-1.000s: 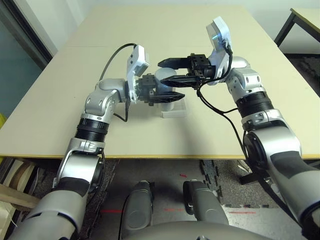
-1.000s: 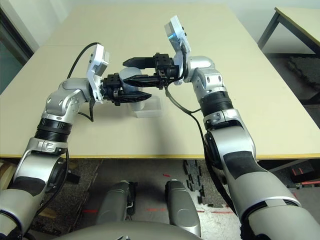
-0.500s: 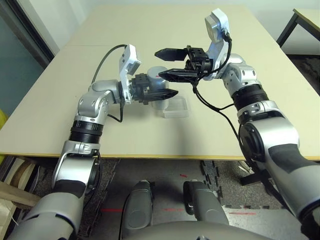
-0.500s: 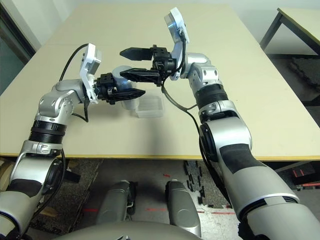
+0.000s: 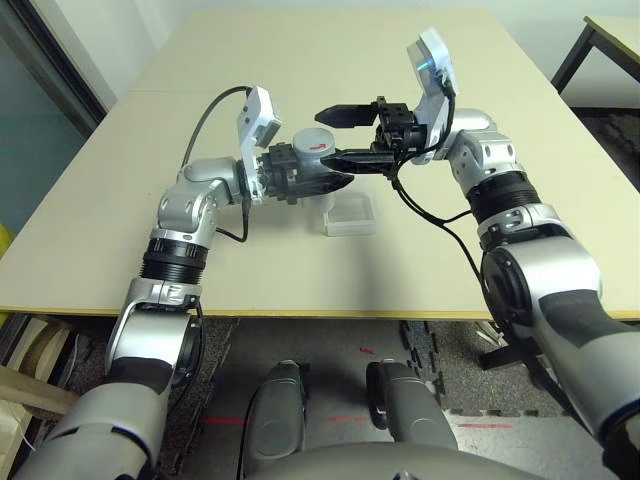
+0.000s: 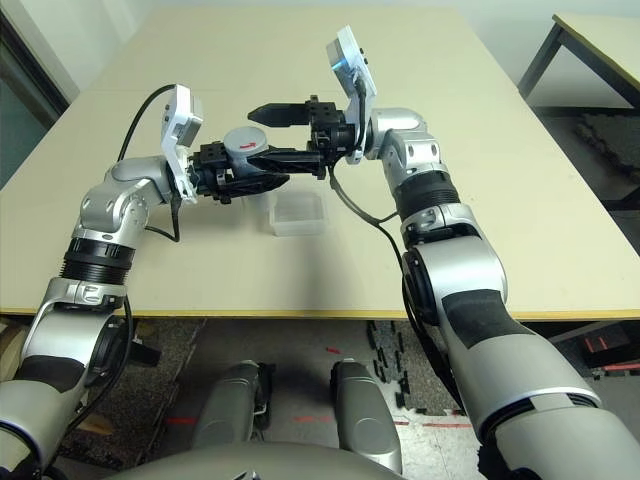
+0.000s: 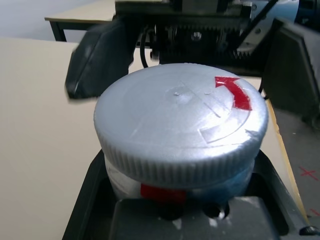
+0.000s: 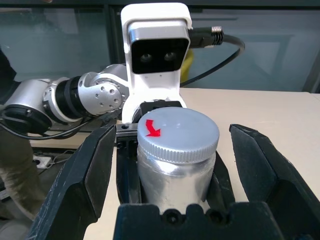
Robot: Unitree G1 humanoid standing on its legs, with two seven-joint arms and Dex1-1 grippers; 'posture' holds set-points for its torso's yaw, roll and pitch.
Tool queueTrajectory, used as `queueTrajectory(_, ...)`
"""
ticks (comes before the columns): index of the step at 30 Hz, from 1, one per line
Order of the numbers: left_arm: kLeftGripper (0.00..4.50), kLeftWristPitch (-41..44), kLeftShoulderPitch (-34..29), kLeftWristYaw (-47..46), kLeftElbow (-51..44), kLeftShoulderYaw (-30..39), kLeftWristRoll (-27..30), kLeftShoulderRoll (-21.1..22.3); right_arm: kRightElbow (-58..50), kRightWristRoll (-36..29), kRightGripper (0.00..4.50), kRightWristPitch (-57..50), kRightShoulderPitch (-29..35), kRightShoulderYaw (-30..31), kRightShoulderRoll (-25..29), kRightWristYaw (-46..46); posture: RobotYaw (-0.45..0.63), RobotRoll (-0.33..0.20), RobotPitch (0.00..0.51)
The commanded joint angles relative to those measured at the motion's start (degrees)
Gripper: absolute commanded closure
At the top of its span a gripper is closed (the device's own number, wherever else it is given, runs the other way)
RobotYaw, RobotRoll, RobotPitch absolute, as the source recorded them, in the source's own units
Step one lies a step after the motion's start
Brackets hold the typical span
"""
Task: Pour the medicine from the bottle into the box.
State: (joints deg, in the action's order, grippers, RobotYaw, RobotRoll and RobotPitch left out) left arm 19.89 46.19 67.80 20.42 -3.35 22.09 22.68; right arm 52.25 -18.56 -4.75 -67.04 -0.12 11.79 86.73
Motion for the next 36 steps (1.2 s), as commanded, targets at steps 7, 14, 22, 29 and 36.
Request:
queueTrajectory(7, 1.78, -1.9, 0.2, 0.1, 1.2, -1.3, -1.8, -0.8, 0.0, 2.3, 0.00, 1.2, -0.7, 0.6, -1.8, -3.0, -0.05, 0.000, 0.102)
queueTrajectory(14, 1.78, -2.1, 0.0, 0.1, 1.1, -1.2, -2.1, -0.9, 1.2, 3.3, 0.00, 1.9, -1.3, 0.6, -2.7, -4.8, -0.04, 0.000, 0.099)
queueTrajectory(22, 1.78, -1.6, -0.6, 0.6, 0.0, -1.2, -1.9, -0.6, 4.4, 4.6, 0.00, 2.7, -2.5, -0.4, -2.6, -8.6, -0.04, 0.000, 0.099)
queueTrajectory(29, 1.78, -1.0, -1.2, 0.6, -1.0, -1.2, -1.5, -0.3, 6.8, 5.0, 0.00, 2.6, -2.9, -1.3, -0.3, -10.0, -0.04, 0.000, 0.104)
queueTrajectory(36, 1.78, -0.3, -1.4, 0.5, -1.7, -1.0, -1.0, 0.1, 9.0, 4.4, 0.00, 0.7, -3.2, -3.0, 4.9, -10.2, -0.03, 0.000, 0.108)
